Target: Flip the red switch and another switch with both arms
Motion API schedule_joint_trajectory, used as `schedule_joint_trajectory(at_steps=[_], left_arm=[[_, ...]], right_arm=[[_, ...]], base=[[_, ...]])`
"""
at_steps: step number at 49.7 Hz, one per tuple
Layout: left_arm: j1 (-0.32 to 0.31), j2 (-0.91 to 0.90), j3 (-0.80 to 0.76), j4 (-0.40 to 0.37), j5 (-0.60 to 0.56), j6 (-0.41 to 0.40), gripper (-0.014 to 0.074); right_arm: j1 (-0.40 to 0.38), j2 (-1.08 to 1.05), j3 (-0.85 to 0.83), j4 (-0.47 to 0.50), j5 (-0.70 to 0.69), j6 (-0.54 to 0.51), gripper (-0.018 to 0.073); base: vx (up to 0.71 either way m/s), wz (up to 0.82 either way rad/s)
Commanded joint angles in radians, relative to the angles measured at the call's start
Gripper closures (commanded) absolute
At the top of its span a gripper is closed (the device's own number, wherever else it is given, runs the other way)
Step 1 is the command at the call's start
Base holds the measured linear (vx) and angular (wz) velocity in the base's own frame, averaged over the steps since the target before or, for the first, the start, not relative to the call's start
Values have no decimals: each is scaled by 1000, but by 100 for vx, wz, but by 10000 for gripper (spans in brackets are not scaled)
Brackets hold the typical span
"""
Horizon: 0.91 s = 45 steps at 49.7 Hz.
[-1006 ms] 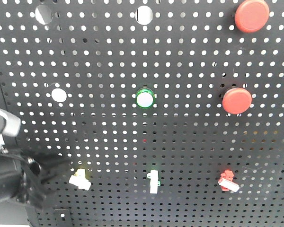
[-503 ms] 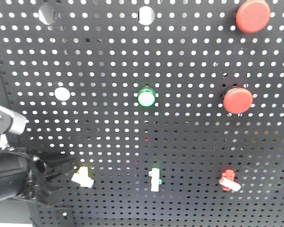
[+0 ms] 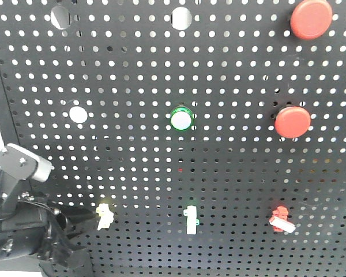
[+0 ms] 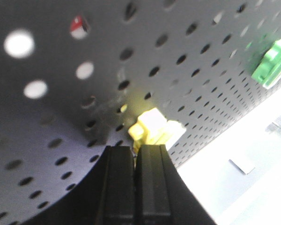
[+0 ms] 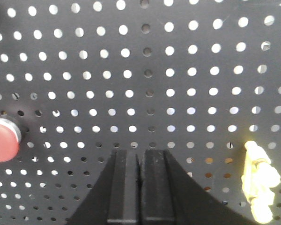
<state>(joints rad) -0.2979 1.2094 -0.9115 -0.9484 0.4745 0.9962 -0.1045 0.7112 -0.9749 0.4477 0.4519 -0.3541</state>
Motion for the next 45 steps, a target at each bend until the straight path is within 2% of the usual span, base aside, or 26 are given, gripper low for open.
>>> schedule_joint_trajectory(at_steps=[1,18,32,36,45], left_arm=[[-6,-34,-27,-37,-37,-11,603],[-6,-123,-27,-37,-26,-11,603],[-6,-303,-27,-26,-33,-11,603],[-6,-356,-27,-16,-44,-13,603],[-6,-481,-27,-5,-87,-37,603]], right_arm=[[-3,6,-35,16,-71,-9,566],[-3,6,-35,24,-55,-9,566],[-3,6,-35,65,69,-21,566],[3,9,-35,109,112,-71,566],[74,85,-35,266,216,-238,566]], base=[[0,0],[0,0],[0,0],[0,0],[0,0]])
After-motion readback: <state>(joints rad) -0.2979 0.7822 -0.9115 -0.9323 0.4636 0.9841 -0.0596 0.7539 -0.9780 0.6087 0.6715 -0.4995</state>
